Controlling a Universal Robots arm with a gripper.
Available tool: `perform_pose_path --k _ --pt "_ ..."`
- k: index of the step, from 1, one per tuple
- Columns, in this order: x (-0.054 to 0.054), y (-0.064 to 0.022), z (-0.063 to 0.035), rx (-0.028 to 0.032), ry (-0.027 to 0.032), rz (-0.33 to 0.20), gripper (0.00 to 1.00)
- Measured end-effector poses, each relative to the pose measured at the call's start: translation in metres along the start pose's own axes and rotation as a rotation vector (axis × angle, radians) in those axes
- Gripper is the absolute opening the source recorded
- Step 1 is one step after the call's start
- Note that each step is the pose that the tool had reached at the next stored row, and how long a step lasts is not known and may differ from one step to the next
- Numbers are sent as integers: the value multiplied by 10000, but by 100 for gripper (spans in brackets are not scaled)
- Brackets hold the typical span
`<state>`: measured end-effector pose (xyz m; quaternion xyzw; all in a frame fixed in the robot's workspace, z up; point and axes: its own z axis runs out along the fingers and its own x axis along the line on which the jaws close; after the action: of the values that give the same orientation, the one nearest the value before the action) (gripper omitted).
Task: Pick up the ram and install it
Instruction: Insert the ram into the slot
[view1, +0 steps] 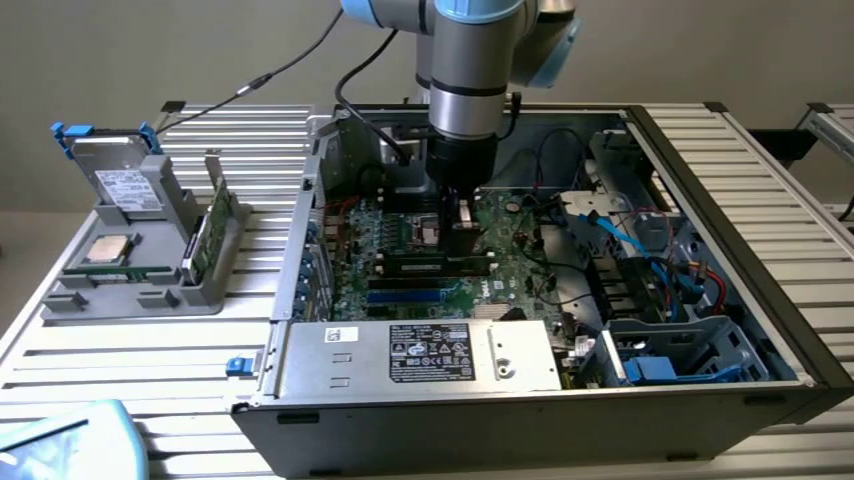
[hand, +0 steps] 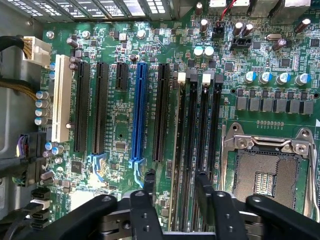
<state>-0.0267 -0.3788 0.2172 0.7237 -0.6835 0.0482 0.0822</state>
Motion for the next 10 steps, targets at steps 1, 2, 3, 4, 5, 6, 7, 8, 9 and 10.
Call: perform_pose_path --k 1,2,3,4,5,6,7,8,9,10 --pt "3 2 -19 0 -1 0 45" --pt "8 4 -45 1 0 0 52" --pt "13 7 -71 0 1 0 52" --pt "18 11 -99 0 0 0 52" --pt "22 15 -124 0 1 0 52" --pt "26 20 -143 0 1 0 52" --pt "29 28 -159 0 1 0 52" --pt "31 37 -173 0 1 0 52" --pt "32 46 -183 0 1 0 52" --pt "32 51 -185 0 0 0 52"
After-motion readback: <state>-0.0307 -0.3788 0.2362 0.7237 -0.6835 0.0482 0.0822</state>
